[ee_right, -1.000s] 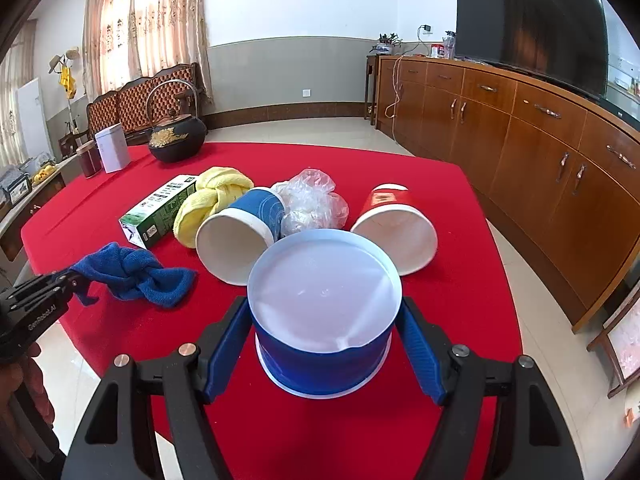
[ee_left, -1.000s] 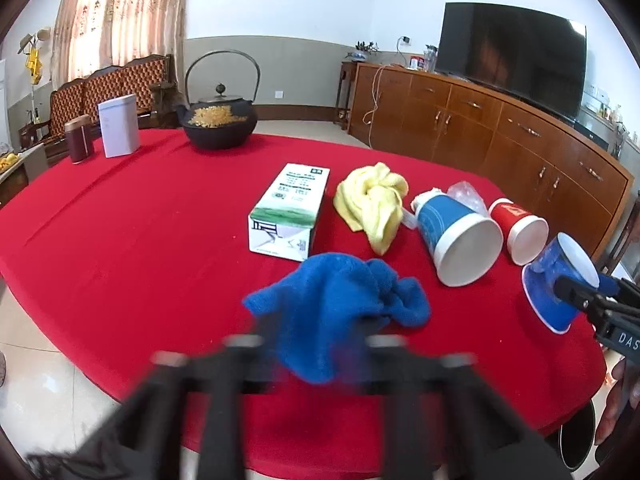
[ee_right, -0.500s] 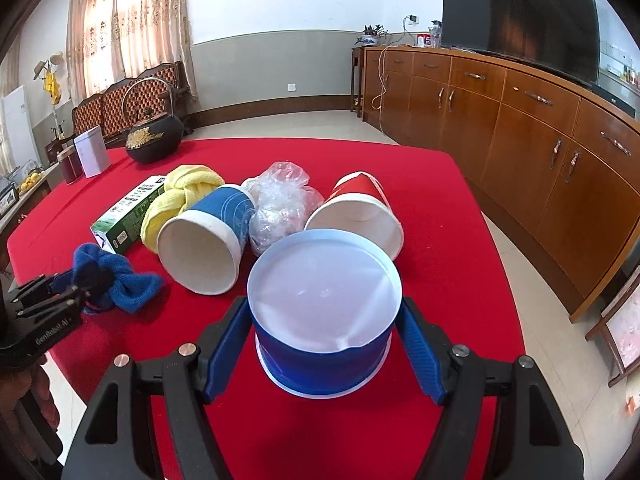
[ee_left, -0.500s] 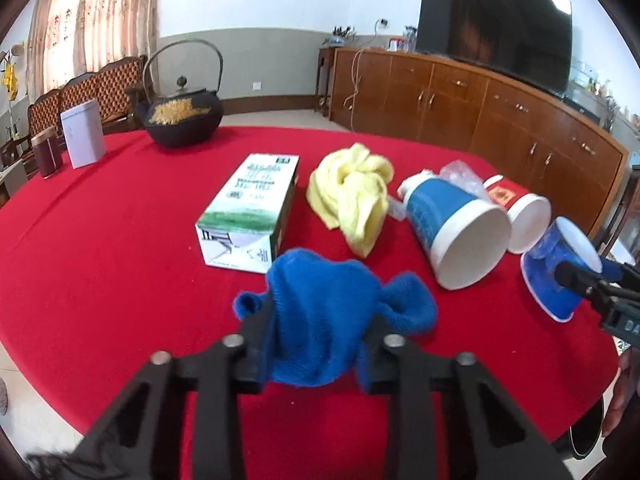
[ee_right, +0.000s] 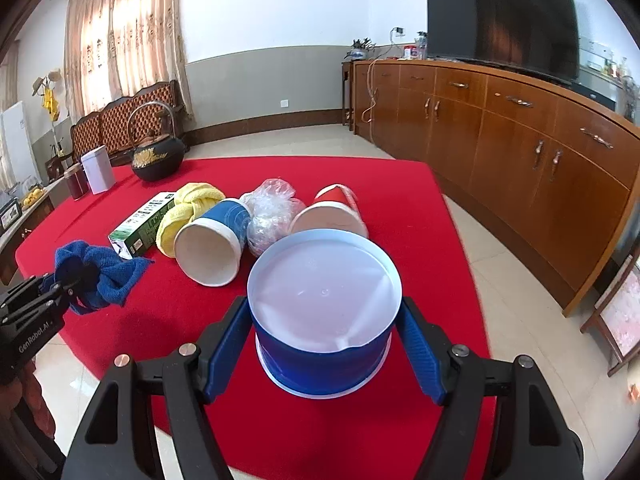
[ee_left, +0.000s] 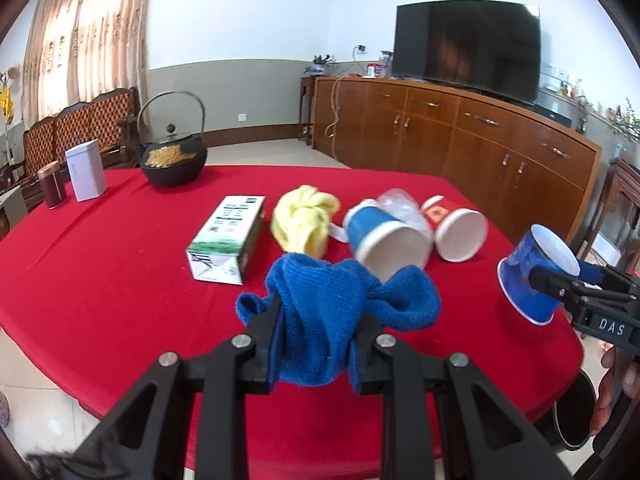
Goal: Collect trash
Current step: 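Carry the bowl and blue towel over the black bucket with both tools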
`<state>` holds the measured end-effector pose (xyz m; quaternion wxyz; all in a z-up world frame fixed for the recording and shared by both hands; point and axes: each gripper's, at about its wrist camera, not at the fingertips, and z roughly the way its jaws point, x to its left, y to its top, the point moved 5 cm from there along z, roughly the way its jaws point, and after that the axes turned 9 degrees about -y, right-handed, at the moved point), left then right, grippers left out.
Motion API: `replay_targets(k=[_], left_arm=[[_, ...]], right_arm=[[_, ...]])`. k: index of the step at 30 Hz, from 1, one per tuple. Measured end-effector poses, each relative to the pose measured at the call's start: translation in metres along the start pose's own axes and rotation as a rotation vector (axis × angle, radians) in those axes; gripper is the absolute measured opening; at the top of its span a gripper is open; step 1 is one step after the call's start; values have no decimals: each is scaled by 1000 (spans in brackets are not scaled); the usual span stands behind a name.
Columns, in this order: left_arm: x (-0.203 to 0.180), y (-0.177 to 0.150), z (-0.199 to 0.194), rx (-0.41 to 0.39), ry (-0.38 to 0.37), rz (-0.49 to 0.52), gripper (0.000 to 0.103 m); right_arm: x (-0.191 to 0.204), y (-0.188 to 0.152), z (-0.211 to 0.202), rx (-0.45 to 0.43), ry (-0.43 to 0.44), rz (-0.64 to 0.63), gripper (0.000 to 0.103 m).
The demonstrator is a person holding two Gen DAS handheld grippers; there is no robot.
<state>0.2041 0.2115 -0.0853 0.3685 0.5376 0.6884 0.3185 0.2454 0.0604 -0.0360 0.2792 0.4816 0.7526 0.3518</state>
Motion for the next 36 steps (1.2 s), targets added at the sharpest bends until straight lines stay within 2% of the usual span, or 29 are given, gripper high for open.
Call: replay_targets(k=[9,16,25,36], left_arm=[[-55,-7,-16,0,-76,48,26],[-107,-11,-21,3,-159,106,27],[-165,-16,-19,12,-253,163,26],[-242,-25,-14,35,-373,236,27]], right_arm=[[-52,-20,-47,-22,-68,50,75],[-107,-40,-85,-34,-158,98,75],[-177,-75,-120,-14,-272,175,75],[-241,-110,-155,6,-368,249,75]])
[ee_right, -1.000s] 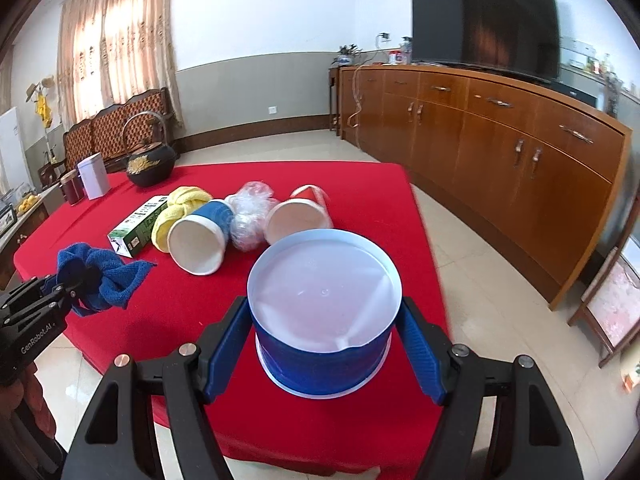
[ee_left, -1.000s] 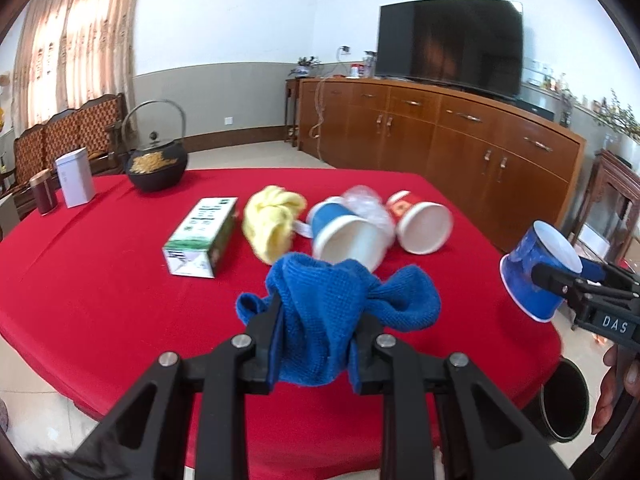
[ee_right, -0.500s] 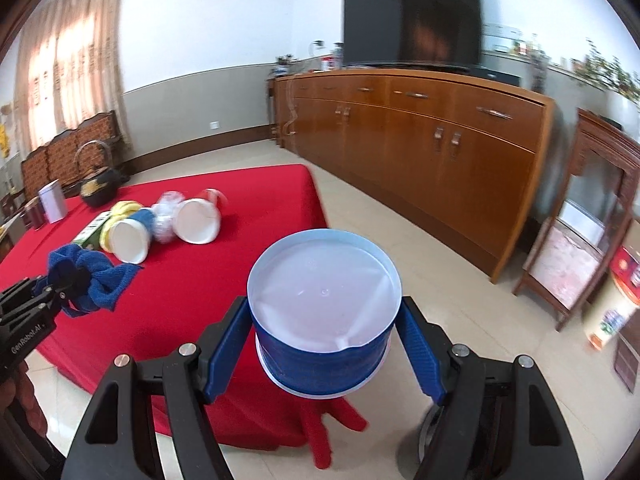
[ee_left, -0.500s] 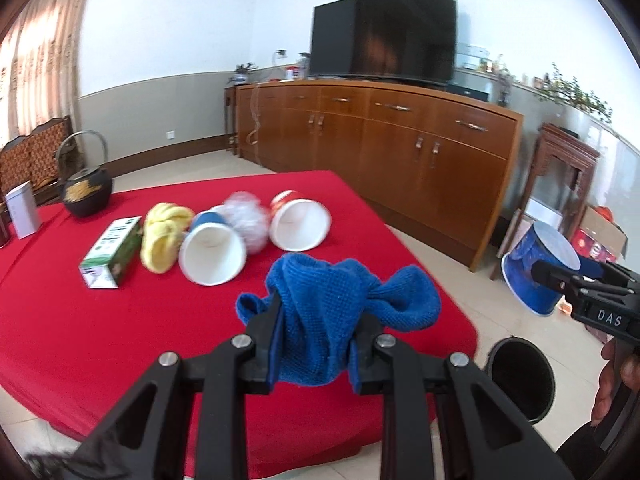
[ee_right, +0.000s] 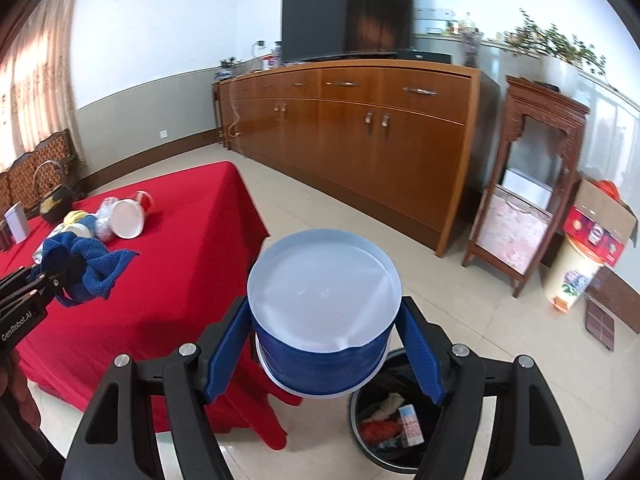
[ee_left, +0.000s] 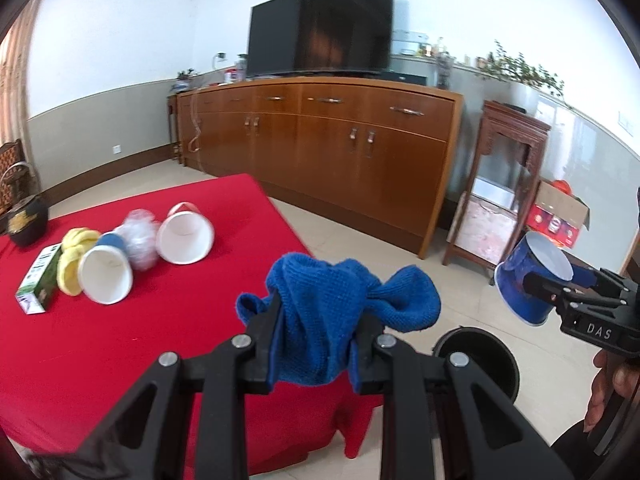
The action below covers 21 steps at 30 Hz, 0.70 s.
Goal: Collect trash
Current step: 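Carry the bowl and blue towel over the black bucket with both tools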
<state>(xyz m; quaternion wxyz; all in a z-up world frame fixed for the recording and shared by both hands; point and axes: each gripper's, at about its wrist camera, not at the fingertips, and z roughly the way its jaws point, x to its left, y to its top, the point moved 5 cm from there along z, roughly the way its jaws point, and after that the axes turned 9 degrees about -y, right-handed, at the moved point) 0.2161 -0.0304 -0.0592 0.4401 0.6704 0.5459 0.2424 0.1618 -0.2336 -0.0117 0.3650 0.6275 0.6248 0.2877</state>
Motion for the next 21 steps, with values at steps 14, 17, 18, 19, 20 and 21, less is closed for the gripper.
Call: replay_targets(k=[14,17,18,19,20,21], left_arm=[[-63,-6,38,57,-97,63,27],[-77,-10,48,75,-119,76,27],[-84,-12,53,83,-130,81,27],[-88,-13,55,89,-139,85,27],[-95,-14,58,95,-148,91,27],[-100,-15,62,100,-157,95,27]], right_arm=[[-73,-25,7,37,-86,69,75],[-87,-33,10,51,-101,83,75],[-91,-36,11,54,-105,87,75],[-96,-39,12,58,-109,92,75],[-101,-42,13,63,-112,96,75],[-106,-45,14,68,-115,99,75]])
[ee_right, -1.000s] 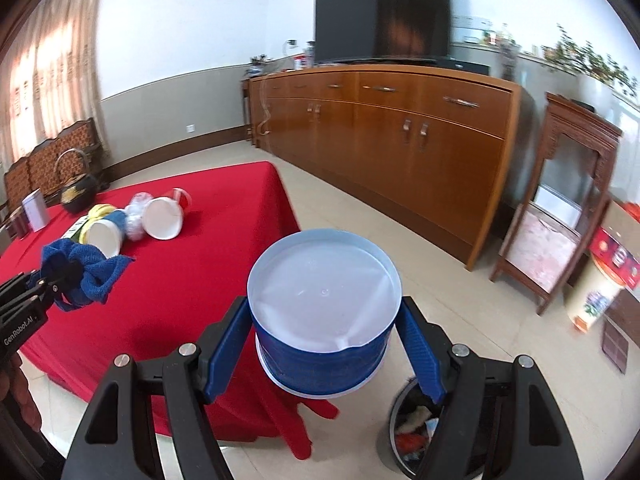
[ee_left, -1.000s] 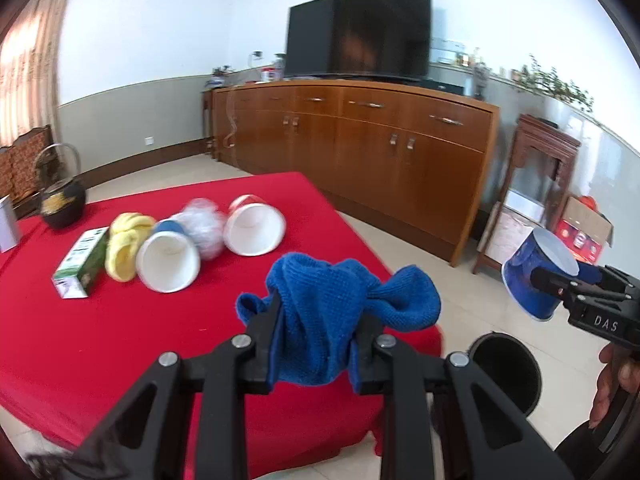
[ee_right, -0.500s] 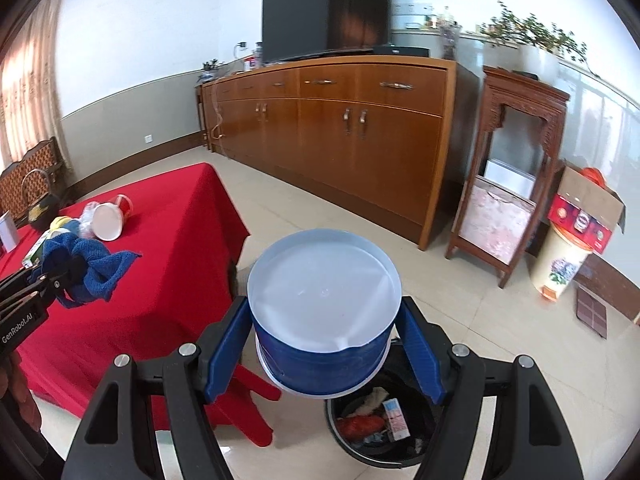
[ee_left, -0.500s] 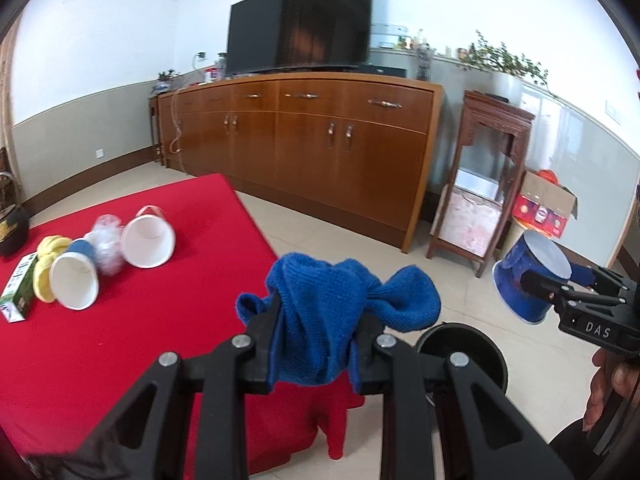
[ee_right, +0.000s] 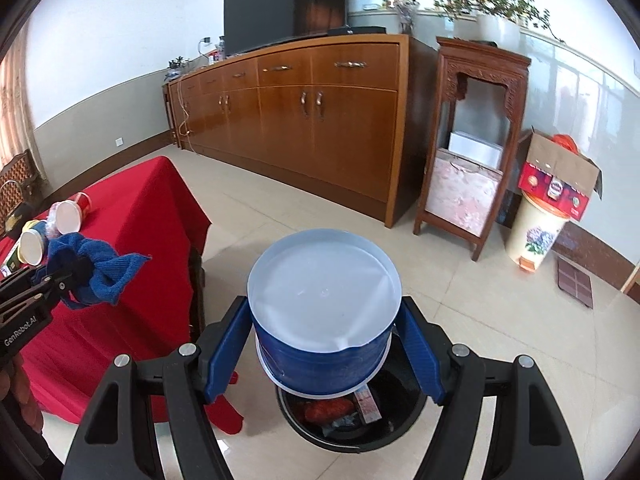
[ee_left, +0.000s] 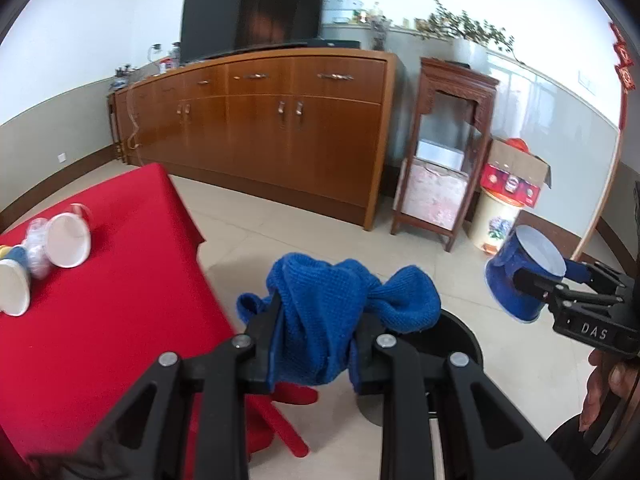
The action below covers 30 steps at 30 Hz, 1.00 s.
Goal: Collect trash
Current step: 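Carry the bowl and blue towel over the black bucket with both tools, then open both tools to drop the bowl and towel into the bucket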
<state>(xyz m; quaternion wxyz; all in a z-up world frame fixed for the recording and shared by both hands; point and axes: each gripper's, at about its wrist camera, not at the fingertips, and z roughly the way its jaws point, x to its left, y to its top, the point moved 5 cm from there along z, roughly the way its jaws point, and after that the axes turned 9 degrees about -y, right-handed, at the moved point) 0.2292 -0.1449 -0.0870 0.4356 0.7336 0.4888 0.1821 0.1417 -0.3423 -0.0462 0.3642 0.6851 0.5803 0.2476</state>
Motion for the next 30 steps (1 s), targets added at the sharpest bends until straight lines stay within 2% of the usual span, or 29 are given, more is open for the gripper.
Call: replay_targets(k=[8,17,24,27,29,30], left_arm=[[-42,-5,32,51,-73,59,27],[-67,-22,70,115,-128,84,27],[-80,-41,110,193,-190,97,29],[-84,-55,131,239,-192,120,30],[-85,-62,140,259,-196,131,31],[-86,-66,145,272,-210,132,37]], right_arm=[[-26,-14,16,25,-5,-17,75],[-47,-34,48,66,12,-72,75],[-46,-57,91,126,87,-190,75],[-47,-72,115,185,148,-233,75],[-46,-82,130,209,151,-279,75],[-45,-89,138,230,169,-293,75]])
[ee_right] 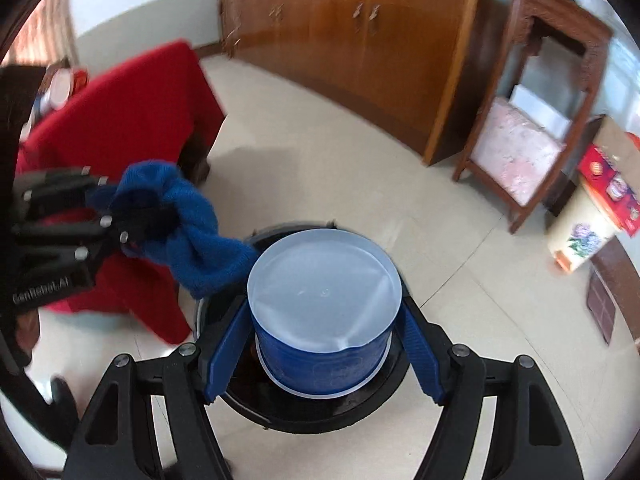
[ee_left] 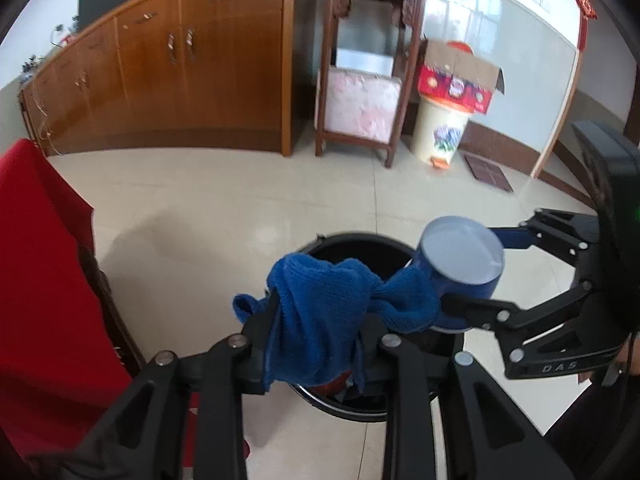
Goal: Collect trash
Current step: 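Open both tools to drop the bowl and towel into the bucket, then move both tools back toward the paper cups on the table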
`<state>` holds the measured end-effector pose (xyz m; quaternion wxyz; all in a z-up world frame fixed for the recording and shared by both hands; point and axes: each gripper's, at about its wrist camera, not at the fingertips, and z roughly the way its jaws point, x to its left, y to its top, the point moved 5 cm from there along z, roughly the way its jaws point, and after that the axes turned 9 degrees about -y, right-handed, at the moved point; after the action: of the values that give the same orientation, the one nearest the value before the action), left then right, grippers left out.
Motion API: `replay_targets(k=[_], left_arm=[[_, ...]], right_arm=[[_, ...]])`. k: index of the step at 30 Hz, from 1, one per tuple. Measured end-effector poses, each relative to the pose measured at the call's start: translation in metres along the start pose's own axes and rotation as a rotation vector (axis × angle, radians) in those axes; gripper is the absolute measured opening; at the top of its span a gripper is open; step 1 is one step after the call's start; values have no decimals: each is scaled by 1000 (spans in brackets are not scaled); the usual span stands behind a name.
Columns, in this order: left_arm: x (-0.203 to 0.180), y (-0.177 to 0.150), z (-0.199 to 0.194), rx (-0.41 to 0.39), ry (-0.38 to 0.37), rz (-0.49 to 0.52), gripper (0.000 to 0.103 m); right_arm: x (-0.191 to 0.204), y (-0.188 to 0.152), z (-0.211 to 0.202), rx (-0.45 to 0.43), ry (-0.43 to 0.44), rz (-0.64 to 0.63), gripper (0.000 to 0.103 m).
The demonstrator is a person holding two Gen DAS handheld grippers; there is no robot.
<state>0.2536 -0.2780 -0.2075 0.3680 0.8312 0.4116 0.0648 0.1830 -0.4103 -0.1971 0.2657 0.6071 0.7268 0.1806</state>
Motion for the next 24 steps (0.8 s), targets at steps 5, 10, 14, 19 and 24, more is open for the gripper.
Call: replay_targets(k=[5,10,14,19,24], left_arm=[[6,-12,19,16,16,6,86],[25,-14,-1,-6,101,-34,89],[28,-5,-35,-79,191,-18,94],[35,6,-77,-176,285,-32,97],[47,7,-99,-205,315,-50,97]], right_arm=[[-1,-28,51,134,-33,-38,103],[-12,-30,48,116,-82,-14,103],[-24,-17,28,55,-142,46,103],[-20,7,-1,-24,-229,79,103],[-4,24,-24,-74,-230,96,103]])
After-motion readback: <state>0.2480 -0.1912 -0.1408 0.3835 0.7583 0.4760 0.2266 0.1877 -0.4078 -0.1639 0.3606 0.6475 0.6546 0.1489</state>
